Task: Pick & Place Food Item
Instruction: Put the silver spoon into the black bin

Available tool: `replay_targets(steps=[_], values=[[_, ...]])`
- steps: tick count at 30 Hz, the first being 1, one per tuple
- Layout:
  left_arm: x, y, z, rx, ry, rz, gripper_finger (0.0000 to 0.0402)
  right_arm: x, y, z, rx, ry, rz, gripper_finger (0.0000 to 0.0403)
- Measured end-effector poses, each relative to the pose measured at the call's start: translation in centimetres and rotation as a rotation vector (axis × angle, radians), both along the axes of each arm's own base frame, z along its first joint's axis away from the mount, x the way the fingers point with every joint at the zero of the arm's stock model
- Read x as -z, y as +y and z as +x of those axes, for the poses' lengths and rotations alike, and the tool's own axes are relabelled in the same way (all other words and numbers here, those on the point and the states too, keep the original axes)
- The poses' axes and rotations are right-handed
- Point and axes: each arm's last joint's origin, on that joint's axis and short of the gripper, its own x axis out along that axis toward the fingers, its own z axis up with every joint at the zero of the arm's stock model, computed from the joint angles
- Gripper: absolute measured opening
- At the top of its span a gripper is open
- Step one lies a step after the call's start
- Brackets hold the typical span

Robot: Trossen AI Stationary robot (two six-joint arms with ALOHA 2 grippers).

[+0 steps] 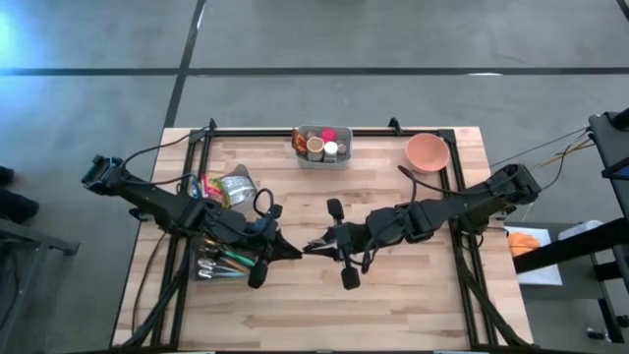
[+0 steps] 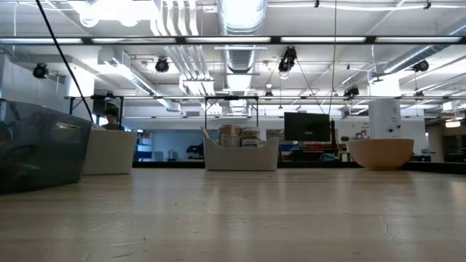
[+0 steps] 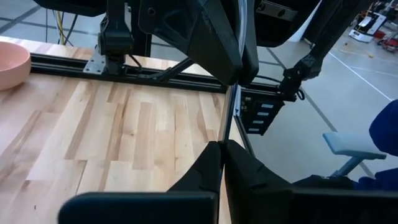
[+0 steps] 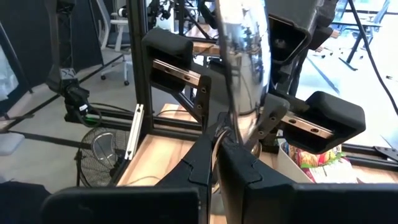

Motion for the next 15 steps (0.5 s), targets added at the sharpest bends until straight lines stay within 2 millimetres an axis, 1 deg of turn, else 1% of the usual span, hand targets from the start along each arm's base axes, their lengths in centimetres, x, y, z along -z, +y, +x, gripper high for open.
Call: replay_targets(steps=[15], values=[[-0.12, -0.06, 0.04, -0.009, -0.007, -0.033, 0.0001, 0.06, -0.09, 0.04, 0.000, -0.009, -0.004, 0.0008]])
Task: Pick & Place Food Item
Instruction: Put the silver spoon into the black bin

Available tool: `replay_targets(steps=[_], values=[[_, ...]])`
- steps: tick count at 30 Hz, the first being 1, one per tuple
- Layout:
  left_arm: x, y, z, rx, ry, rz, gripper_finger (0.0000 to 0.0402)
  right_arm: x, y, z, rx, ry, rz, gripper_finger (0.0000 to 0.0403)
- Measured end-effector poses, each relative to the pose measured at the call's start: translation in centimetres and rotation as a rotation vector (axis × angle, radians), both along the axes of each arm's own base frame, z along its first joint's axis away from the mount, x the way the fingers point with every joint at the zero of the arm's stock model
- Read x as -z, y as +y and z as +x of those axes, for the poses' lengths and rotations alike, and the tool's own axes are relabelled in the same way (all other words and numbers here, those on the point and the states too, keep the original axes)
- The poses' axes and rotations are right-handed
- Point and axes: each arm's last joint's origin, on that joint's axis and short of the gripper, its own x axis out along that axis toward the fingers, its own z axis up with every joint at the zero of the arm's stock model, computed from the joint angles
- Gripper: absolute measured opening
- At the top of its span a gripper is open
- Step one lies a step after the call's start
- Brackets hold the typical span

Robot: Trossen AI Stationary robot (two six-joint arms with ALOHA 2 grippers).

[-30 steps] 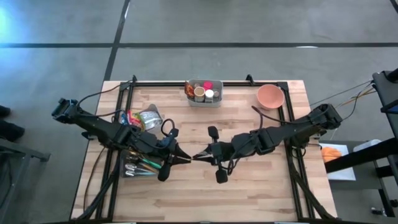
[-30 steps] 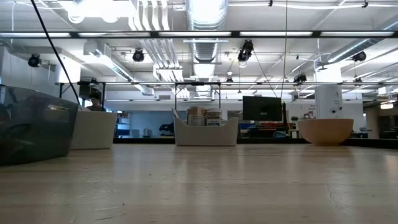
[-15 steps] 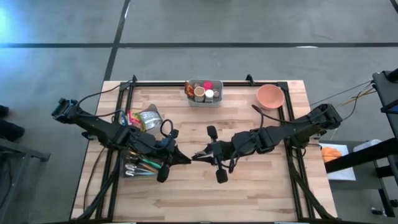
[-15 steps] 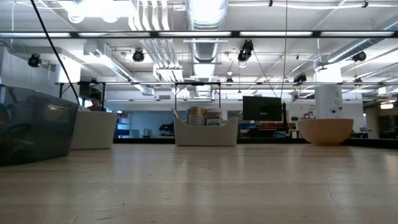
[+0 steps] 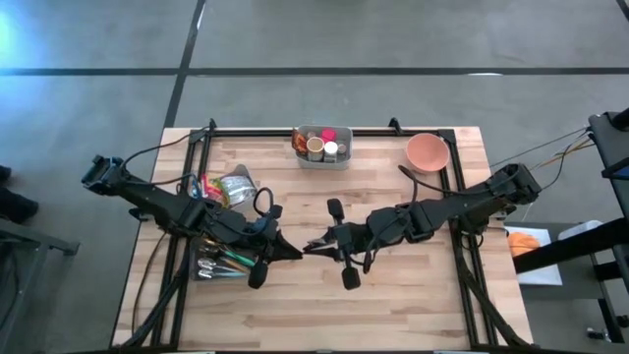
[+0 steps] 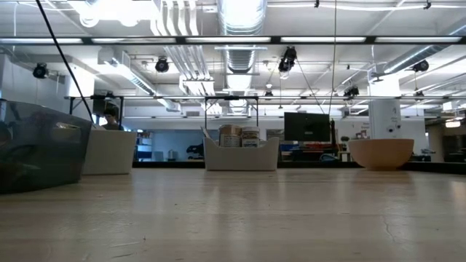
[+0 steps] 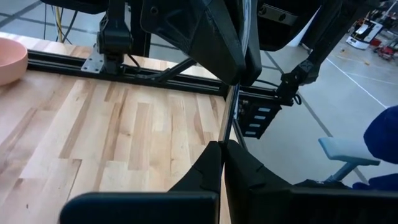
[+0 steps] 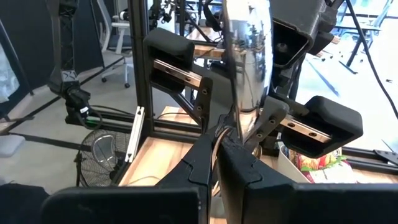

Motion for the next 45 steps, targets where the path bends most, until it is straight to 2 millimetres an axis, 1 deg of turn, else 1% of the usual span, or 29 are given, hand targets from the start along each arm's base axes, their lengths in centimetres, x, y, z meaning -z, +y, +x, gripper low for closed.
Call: replay_targets(steps=[7, 9, 11, 18, 20, 22, 25, 33, 35, 41, 45], values=[[0.0, 0.0, 0.0, -0.007, 0.001, -0.006, 0.0000, 0.1, 0.0, 0.0, 0.004, 0.004, 0.009, 0.0010], [0.0, 0.0, 0.0, -0.008, 0.001, -0.007, 0.0000, 0.1, 0.0, 0.0, 0.008, 0.007, 0.020, 0.0022], [0.0, 0.0, 0.0, -0.012, -0.001, -0.010, 0.0000, 0.1, 0.0, 0.0, 0.012, 0.007, 0.026, 0.0047], [0.0, 0.1, 0.1, -0.037, -0.004, -0.006, 0.0000, 0.1, -0.1, 0.0, 0.045, 0.012, 0.019, 0.0159], [0.0, 0.1, 0.1, -0.044, -0.003, -0.011, 0.0000, 0.1, -0.1, 0.0, 0.051, 0.012, 0.020, 0.0180], [0.0, 0.1, 0.1, -0.046, -0.003, -0.010, 0.0000, 0.1, -0.1, 0.0, 0.057, 0.012, 0.022, 0.0190], [0.0, 0.2, 0.1, -0.061, -0.004, -0.010, 0.0000, 0.3, -0.1, 0.1, 0.059, 0.015, 0.020, 0.0188], [0.0, 0.2, 0.1, -0.068, -0.005, -0.011, 0.0000, 0.9, -0.1, 0.4, 0.067, 0.048, 0.006, 0.0151], [0.0, 0.1, 0.0, -0.074, -0.007, -0.010, 0.0000, 1.0, -0.2, 0.3, 0.096, 0.057, 0.004, 0.0145], [-0.4, 0.1, -0.4, -0.095, -0.022, -0.006, 0.0000, 0.5, -0.4, 0.0, 0.146, 0.042, 0.006, 0.0141], [-0.9, 0.3, -1.0, -0.116, -0.029, 0.002, 0.0000, 0.5, -0.6, -0.3, 0.207, 0.054, -0.013, 0.0141]])
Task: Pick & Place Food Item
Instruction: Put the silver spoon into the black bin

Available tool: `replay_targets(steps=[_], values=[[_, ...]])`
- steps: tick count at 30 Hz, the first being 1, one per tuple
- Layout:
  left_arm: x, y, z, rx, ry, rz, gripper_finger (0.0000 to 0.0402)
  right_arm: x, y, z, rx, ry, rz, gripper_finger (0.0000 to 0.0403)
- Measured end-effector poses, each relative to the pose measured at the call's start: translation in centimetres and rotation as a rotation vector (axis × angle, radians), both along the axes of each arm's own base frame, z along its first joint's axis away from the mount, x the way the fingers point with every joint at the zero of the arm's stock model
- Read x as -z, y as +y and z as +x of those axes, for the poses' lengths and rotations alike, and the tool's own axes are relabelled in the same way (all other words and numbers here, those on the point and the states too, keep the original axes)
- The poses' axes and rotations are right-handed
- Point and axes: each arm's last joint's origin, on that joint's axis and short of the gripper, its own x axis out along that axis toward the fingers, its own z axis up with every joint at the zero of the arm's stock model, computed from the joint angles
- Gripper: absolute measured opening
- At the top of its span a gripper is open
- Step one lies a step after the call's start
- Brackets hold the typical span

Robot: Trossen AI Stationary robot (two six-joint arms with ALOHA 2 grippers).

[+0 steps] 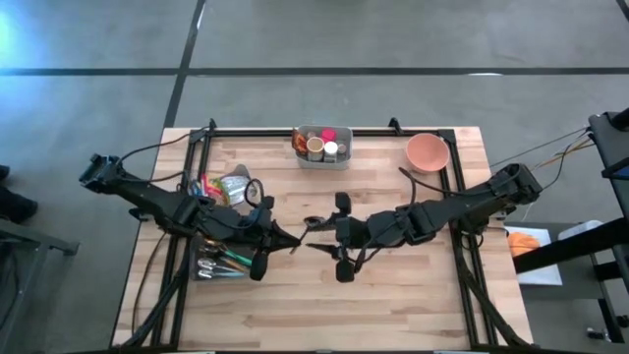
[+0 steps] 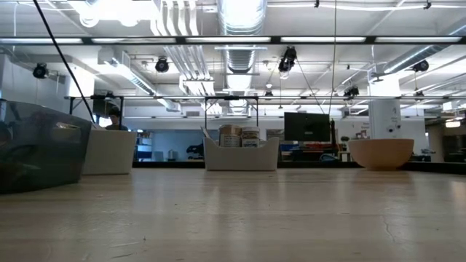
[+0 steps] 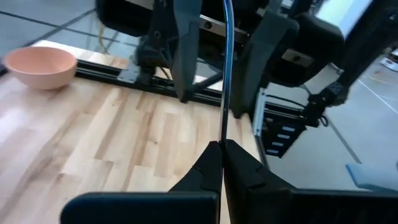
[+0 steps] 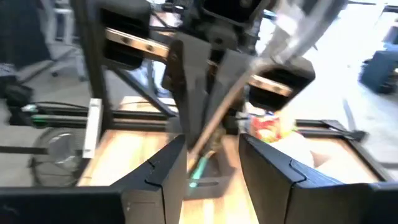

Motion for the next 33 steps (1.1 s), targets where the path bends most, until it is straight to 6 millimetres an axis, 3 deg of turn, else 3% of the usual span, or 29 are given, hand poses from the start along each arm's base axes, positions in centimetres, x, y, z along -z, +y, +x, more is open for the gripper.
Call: replay_targets(steps=[6, 13, 19, 33], values=[[-0.7, 0.2, -1.5, -0.060, 0.002, 0.012, 0.0000, -0.3, -0.7, -1.1, 0.187, 0.039, -0.042, 0.0141], [-0.8, 1.0, -3.3, -0.156, 0.071, 0.000, 0.0000, 1.1, -1.7, -2.9, 0.400, 0.208, -0.080, 0.0141], [-0.9, 1.2, -3.7, -0.175, 0.086, -0.008, 0.0000, 2.0, -1.9, -3.2, 0.408, 0.293, -0.117, 0.0141], [-0.7, 1.3, -3.9, -0.196, 0.106, -0.023, 0.0000, 2.4, -1.7, -2.8, 0.403, 0.296, -0.124, 0.0141]])
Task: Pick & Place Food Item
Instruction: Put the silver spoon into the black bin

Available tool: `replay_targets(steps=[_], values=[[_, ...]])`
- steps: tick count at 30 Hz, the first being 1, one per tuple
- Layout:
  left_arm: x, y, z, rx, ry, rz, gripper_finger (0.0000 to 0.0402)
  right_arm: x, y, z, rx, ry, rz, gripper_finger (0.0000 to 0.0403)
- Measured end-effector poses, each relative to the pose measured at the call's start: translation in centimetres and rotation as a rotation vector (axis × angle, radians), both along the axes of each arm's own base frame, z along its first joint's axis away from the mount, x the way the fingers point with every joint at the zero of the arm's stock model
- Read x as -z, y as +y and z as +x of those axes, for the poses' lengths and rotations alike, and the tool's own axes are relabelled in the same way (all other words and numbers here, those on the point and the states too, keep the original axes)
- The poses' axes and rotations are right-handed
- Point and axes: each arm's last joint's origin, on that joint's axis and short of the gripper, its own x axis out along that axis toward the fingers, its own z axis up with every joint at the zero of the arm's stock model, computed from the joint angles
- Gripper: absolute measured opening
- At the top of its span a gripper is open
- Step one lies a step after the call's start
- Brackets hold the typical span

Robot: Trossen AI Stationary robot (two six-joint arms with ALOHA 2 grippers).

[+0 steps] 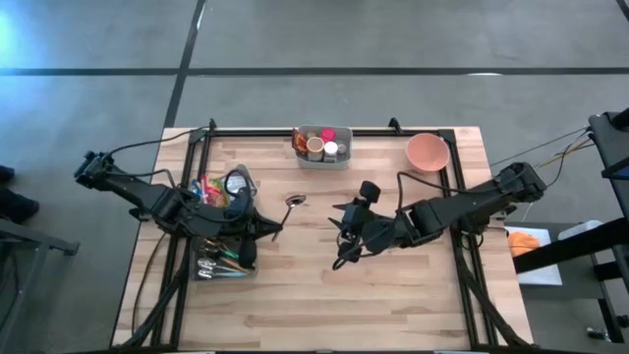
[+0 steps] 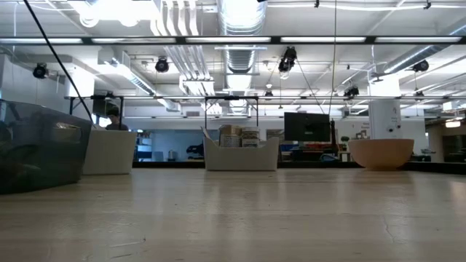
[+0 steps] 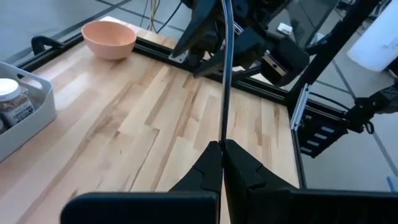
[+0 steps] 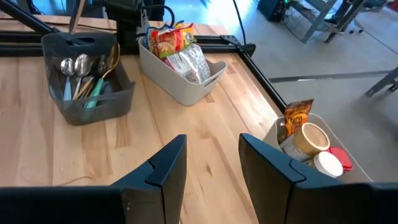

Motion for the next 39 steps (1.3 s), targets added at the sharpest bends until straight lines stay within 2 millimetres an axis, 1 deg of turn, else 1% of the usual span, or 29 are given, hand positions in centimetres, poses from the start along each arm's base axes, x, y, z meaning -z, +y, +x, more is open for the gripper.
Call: replay_targets(steps=[9, 11, 15, 20, 25, 31, 34, 39], values=[[-0.1, 0.1, -0.1, -0.028, -0.006, 0.003, 0.0000, 0.0, 0.0, 0.0, 0.000, 0.000, 0.000, 0.0141], [0.0, 0.2, -0.2, -0.074, -0.003, 0.003, 0.0000, 0.0, 0.0, 0.0, 0.000, 0.000, 0.000, 0.0141], [0.4, 0.7, -0.4, -0.233, -0.003, -0.041, 0.0000, 0.0, 0.0, 0.0, 0.000, 0.000, 0.000, 0.0141], [0.7, 0.8, -0.4, -0.328, -0.036, -0.106, 0.0000, 0.0, 0.0, 0.0, -0.001, 0.000, 0.000, 0.0141], [1.7, 1.2, -1.0, -0.475, 0.003, -0.263, 0.0000, 0.0, 0.0, 0.0, -0.001, 0.000, 0.000, 0.0141], [2.4, 1.2, -1.6, -0.458, 0.110, -0.331, 0.0000, 0.0, 0.0, 0.0, -0.001, -0.001, 0.000, 0.0141], [2.7, 1.3, -2.1, -0.513, 0.163, -0.436, 0.0000, 0.0, 0.0, 0.0, -0.001, -0.001, 0.001, 0.0141], [3.0, 1.4, -2.7, -0.665, 0.193, -0.633, 0.0000, 0.0, 0.0, 0.0, -0.001, -0.001, 0.001, 0.0141]])
